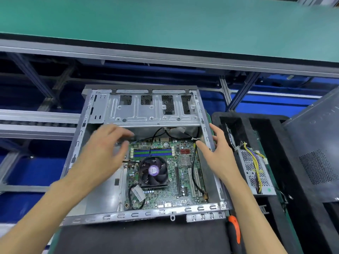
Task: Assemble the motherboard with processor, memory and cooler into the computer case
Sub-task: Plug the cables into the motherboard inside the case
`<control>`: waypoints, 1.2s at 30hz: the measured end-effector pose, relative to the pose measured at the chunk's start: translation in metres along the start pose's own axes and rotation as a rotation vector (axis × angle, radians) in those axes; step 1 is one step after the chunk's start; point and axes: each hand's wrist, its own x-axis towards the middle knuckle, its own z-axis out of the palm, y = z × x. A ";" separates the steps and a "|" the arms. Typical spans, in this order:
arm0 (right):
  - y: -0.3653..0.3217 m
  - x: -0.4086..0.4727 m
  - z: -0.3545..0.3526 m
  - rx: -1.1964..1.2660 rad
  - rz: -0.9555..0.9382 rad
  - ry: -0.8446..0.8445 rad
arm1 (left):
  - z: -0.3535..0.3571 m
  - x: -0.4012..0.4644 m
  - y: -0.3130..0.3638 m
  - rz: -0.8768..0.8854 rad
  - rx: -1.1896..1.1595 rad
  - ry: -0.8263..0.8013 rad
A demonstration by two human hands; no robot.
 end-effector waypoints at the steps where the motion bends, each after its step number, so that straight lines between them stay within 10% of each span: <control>1: 0.000 0.001 0.000 -0.025 0.011 -0.014 | -0.007 -0.005 -0.010 -0.030 0.117 0.146; 3: 0.001 0.001 -0.001 -0.043 0.027 -0.027 | -0.015 -0.017 -0.027 -0.203 0.284 0.299; 7: 0.002 -0.001 -0.001 -0.045 0.022 -0.015 | -0.007 -0.034 -0.047 -0.587 0.030 0.067; 36: -0.003 0.001 0.004 -0.013 0.032 0.105 | -0.005 0.011 -0.071 -0.536 -0.213 -0.077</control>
